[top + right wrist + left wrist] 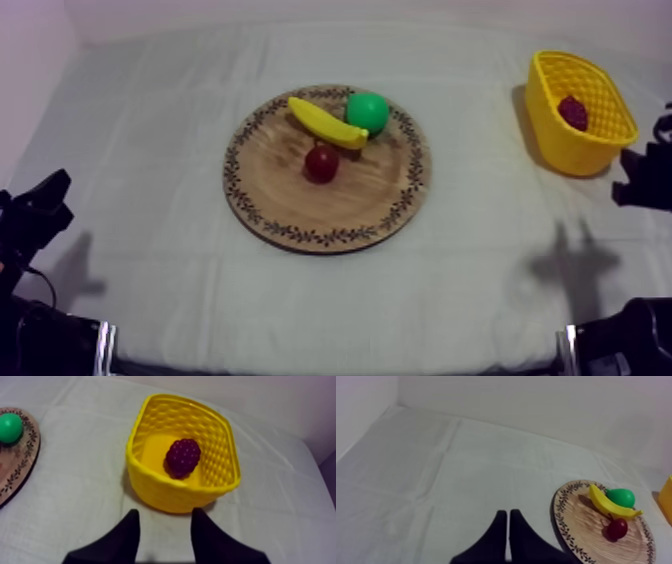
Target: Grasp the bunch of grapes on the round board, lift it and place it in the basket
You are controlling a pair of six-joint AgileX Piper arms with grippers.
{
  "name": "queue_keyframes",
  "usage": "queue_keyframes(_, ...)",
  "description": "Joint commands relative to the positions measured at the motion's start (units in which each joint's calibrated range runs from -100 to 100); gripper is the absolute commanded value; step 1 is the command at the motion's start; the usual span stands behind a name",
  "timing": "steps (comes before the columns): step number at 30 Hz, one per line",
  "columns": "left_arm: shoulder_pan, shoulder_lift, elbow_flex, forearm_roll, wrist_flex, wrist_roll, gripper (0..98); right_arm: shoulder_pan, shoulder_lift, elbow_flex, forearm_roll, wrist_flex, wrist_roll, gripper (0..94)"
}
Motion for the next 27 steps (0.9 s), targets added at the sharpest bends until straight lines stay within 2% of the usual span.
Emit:
queue_keyframes(1, 0.0, 0.0, 0.0, 0.0, 0.0, 0.0, 0.1, 0.1, -6.4, 4.8, -0.3, 0.1, 0.1, 30.6)
queue_keyframes(5, 0.0, 0.0, 0.0, 0.0, 0.0, 0.0, 0.1, 0.1, -13.2, 8.7, -0.6, 0.0, -0.2, 25.1)
queue_keyframes(10, 0.0, 0.0, 0.0, 0.0, 0.0, 0.0, 0.1, 0.1, -18.4, 11.9, -1.9, -0.3, -0.8, 9.2)
queue_keyframes(13, 0.0, 0.0, 0.0, 0.0, 0.0, 0.0, 0.1, 0.1, -20.7, 12.9, -1.5, 0.5, -2.9, 3.5)
queue_keyframes(19, 0.0, 0.0, 0.0, 0.0, 0.0, 0.0, 0.1, -0.6, -22.5, 13.3, -0.9, 1.5, -8.5, 0.8)
queue_keyframes(23, 0.0, 0.0, 0.0, 0.0, 0.0, 0.0, 0.1, -0.7, -22.7, 13.4, -0.3, 2.5, -15.1, 0.6)
queue_keyframes(25, 0.0, 0.0, 0.0, 0.0, 0.0, 0.0, 0.1, -0.8, -22.7, 13.4, 0.1, 3.1, -15.7, 1.7)
queue_keyframes(27, 0.0, 0.0, 0.0, 0.0, 0.0, 0.0, 0.1, -0.8, -22.7, 13.5, 0.3, 3.5, -13.3, 1.3)
